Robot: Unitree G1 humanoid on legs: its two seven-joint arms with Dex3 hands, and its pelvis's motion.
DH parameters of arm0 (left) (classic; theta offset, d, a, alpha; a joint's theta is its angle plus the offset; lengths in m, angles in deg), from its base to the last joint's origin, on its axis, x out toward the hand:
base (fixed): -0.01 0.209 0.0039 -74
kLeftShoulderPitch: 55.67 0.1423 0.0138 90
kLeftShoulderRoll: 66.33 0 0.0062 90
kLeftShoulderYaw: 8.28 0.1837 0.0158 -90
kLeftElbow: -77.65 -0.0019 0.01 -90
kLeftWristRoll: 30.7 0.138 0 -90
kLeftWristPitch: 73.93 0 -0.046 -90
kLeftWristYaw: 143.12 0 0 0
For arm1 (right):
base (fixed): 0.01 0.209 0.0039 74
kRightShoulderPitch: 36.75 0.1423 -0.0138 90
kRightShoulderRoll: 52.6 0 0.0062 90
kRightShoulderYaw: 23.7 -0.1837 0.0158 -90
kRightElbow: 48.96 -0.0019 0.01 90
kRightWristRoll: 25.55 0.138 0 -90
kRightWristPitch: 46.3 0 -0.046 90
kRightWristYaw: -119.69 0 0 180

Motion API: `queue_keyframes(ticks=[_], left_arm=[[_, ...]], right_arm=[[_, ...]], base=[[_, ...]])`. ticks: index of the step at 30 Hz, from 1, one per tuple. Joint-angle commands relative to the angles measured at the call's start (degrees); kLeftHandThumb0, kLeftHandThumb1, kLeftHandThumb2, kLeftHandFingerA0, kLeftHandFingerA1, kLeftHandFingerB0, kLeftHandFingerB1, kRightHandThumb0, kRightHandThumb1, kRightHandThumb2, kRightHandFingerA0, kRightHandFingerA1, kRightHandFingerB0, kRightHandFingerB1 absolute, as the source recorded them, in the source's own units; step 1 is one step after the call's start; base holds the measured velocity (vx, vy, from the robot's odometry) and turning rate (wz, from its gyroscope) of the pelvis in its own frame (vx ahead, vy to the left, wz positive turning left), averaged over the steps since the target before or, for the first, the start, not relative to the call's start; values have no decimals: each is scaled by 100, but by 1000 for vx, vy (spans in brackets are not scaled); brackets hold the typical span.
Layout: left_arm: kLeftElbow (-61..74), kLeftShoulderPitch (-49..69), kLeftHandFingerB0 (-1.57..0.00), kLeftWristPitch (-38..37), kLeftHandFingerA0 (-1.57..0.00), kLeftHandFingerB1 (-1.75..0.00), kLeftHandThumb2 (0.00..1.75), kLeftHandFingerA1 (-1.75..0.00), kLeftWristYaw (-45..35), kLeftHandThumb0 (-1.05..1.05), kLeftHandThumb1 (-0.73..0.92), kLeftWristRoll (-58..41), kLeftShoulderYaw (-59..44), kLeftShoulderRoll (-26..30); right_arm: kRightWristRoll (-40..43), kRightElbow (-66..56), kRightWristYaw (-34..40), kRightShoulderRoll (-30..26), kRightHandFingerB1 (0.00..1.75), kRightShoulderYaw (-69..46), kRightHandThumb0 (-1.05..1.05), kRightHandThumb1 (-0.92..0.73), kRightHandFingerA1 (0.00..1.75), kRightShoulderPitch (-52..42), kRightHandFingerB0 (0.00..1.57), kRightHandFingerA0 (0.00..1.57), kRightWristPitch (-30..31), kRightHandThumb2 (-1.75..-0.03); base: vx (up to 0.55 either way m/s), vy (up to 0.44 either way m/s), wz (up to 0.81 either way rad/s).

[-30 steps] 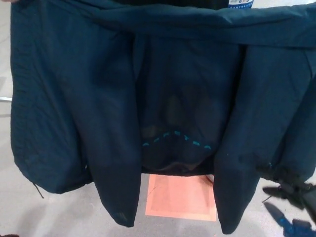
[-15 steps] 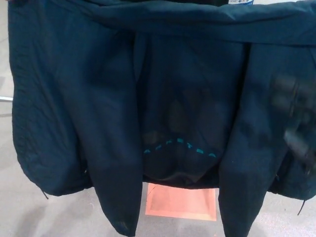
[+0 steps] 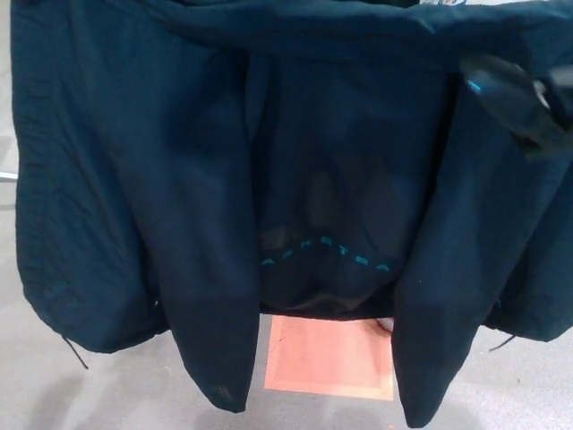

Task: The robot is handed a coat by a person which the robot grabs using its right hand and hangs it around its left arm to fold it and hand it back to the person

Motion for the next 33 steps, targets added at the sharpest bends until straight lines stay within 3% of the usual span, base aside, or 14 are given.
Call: queue_keyframes(ticks=[1, 9, 10, 11, 12, 16, 17, 18, 21, 22, 30, 31, 32, 33], left_arm=[[19, 99, -20, -302, -27, -31, 70, -34, 174, -64, 92, 147, 25, 49], [23, 56, -22, -195, -28, -30, 70, -33, 151, -63, 92, 190, 45, 42], [13, 112, -16, -423, -21, -31, 74, -33, 84, -61, 92, 206, 54, 73], [-4, 117, -1, -519, -1, -47, 116, -47, 80, -31, 65, 233, 72, 88], [-12, 109, -16, -505, -21, -30, 74, -33, 98, -63, 92, 248, 82, 96], [-41, 19, -17, -361, -21, -30, 73, -32, 50, -67, 92, 177, 15, 77], [-50, -1, 0, -332, 0, -46, 114, -47, 11, -33, 60, 166, 8, 81], [-58, -15, 0, -317, 0, -46, 114, -47, -28, -33, 60, 163, 8, 87], [-73, -30, -1, -344, -1, -46, 113, -47, -127, -33, 58, 60, -92, 61], [-75, -31, -18, -347, -22, -30, 72, -31, -133, -69, 92, 66, -102, 59], [-58, 22, -19, -510, -23, -31, 72, -33, -100, -65, 92, 147, -130, 80], [-59, 30, -18, -540, -22, -31, 72, -33, -146, -65, 92, 119, -153, 76], [-60, 33, -18, -555, -22, -31, 72, -33, -168, -65, 92, 107, -163, 75], [-65, 33, -17, -567, -21, -31, 73, -33, -179, -66, 92, 127, -149, 85]], right_arm=[[-822, 747, -904, -275, 20, 1008, -89, -69, 17, 1238, 10, 9, 879, -99], [-1511, 2616, -1365, -156, 16, 2204, -92, -70, 18, 1980, 8, 8, 729, -102], [-1717, 3125, -1560, -120, 16, 2488, -89, -70, 16, 2223, 3, 3, 736, -104], [-1774, 3425, -1611, -76, 15, 2582, -91, -69, 17, 2335, 5, 5, 691, -103], [-1789, 3699, -1652, -3, 15, 2658, -89, -67, 16, 2429, 4, 4, 716, -101], [-2031, 4759, -1911, 191, 14, 3010, -86, -63, 16, 2894, 0, 0, 729, -100], [-2084, 4960, -1925, 218, 14, 3067, -86, -63, 16, 2968, 0, 0, 667, -100], [-2142, 5156, -1930, 242, 14, 3128, -86, -63, 16, 3037, 0, 0, 584, -100], [-2460, 5730, -1974, 258, 13, 3396, -88, -62, 14, 3308, 0, 0, 376, -101], [-2473, 5808, -1974, 271, 19, 3412, -83, -60, 20, 3341, 0, 0, 339, -98], [-3067, 7124, -1880, 513, 14, 3705, -85, -57, 16, 3938, 0, 0, 288, -97], [-3174, 7239, -1864, 531, 17, 3774, -87, -58, 28, 4021, 6, 7, 266, -96], [-3219, 7298, -1856, 546, 17, 3793, -87, -58, 28, 4055, 6, 7, 246, -96], [-3325, 7380, -1835, 579, 30, 3854, -86, -56, 44, 4118, 5, 16, 260, -92]], base=[[0, 0, 0], [0, 0, 0], [0, 0, 0], [0, 0, 0], [0, 0, 0], [0, 0, 0], [0, 0, 0], [0, 0, 0], [0, 0, 0], [0, 0, 0], [0, 0, 0], [0, 0, 0], [0, 0, 0], [0, 0, 0]])
